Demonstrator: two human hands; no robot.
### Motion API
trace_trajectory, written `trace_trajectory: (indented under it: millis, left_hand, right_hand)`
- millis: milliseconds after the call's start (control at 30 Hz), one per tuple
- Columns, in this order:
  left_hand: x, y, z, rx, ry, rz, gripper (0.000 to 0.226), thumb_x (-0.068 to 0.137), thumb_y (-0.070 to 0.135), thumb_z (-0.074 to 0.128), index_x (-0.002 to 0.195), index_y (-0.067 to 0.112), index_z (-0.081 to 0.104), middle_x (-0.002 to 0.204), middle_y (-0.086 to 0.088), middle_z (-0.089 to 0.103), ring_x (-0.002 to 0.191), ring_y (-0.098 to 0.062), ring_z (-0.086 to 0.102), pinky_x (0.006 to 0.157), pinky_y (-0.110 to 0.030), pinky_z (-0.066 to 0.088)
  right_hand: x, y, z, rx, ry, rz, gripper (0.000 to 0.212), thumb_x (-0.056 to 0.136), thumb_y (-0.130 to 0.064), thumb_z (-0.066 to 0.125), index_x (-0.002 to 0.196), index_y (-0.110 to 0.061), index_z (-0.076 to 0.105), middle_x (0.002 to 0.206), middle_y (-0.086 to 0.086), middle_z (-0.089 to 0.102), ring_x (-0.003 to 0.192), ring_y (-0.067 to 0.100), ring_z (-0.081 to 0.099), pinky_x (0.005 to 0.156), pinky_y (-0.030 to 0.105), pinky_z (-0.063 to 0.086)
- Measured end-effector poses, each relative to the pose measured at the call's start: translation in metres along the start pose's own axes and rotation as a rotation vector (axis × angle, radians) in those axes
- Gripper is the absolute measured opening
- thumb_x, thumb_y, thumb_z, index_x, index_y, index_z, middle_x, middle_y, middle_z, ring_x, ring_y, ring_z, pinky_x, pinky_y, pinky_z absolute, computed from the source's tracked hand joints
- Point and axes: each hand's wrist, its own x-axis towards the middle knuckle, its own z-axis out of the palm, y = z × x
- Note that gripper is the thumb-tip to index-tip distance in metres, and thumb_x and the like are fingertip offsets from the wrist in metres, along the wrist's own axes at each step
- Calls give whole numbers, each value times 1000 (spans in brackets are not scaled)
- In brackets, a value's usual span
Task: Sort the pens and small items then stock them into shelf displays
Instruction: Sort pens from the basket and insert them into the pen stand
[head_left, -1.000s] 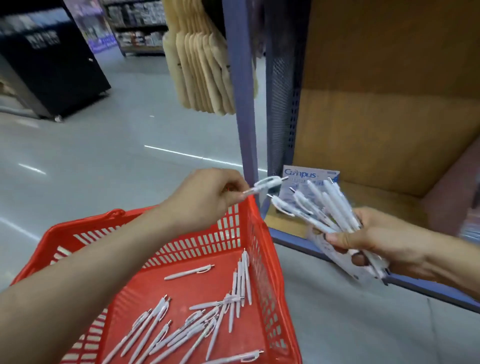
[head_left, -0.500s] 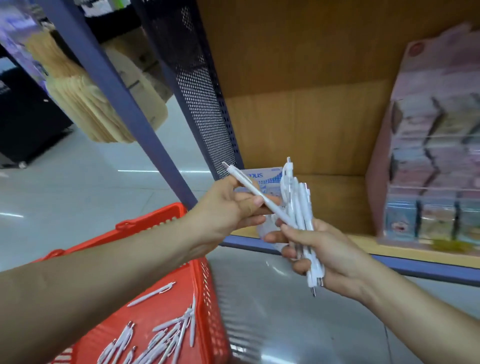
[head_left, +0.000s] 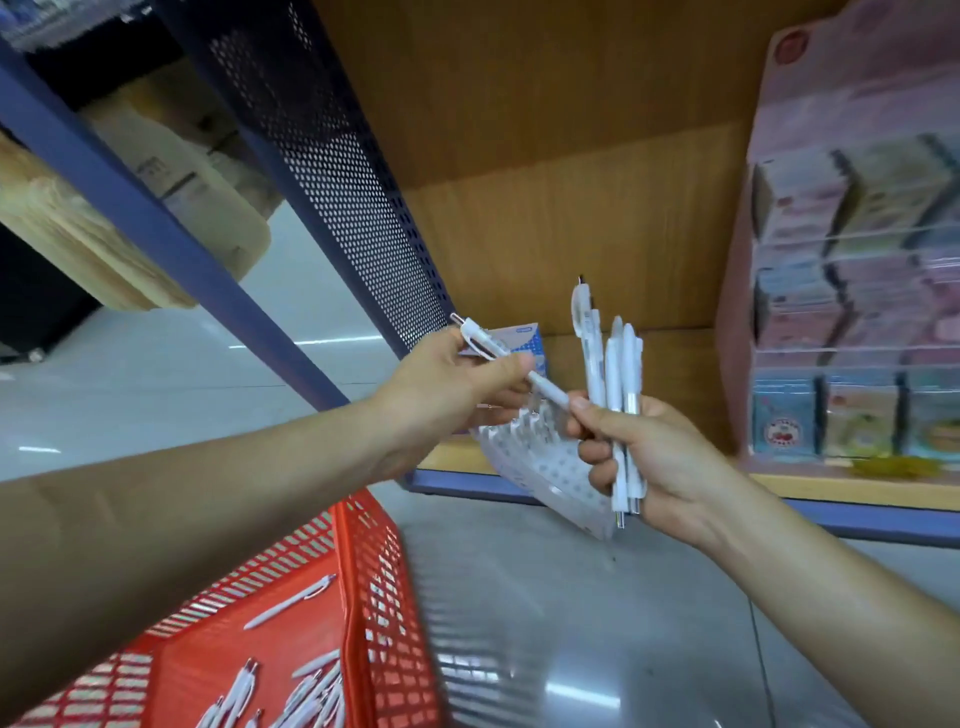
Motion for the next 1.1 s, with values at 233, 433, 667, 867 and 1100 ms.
trace_trajectory:
  millis: [233,433,667,867,1100]
  left_hand:
    - [37,-6,-22,201,106,57,9,87,12,66,86,3,67,77,-17,69,62,-14,68,62,-24,58]
    - [53,-33,-41,645,119,166,9,82,17,73,81,8,73,63,-6,71,61,-15,70,65,-28,59]
    - [60,-66,-37,1057,76,377,9,83,29,71,82,21,75,72,6,70,70,-13,65,68,-33,51]
    - [67,-83,-35,1053,52,360,13,83,31,71,88,20,75,80,4,73,76,-13,66,71,-32,51]
    - [71,-96,-29,1090,-4,387,14,83,30,71,89,18,75,79,2,73,74,-17,65,70,-33,51]
  right_hand:
    - [25,11,-20,-49,89,23,6,91,-11,64,87,-8,60,66,4,58,49,8,39,38,15,33]
    - [35,22,-41,-174,308,7,8,94,-12,61,87,-13,57,64,5,48,49,10,36,44,21,37]
    - [42,34,-45,-301,332,-61,2,94,-11,59,95,-9,59,64,5,49,51,12,37,49,23,39]
    - [44,50,-44,-476,334,-86,4,94,-13,59,92,-11,61,67,3,60,57,15,45,56,27,39]
    - [40,67,-36,-459,291,-39,4,92,-14,60,90,-11,62,69,3,62,60,14,51,59,27,44]
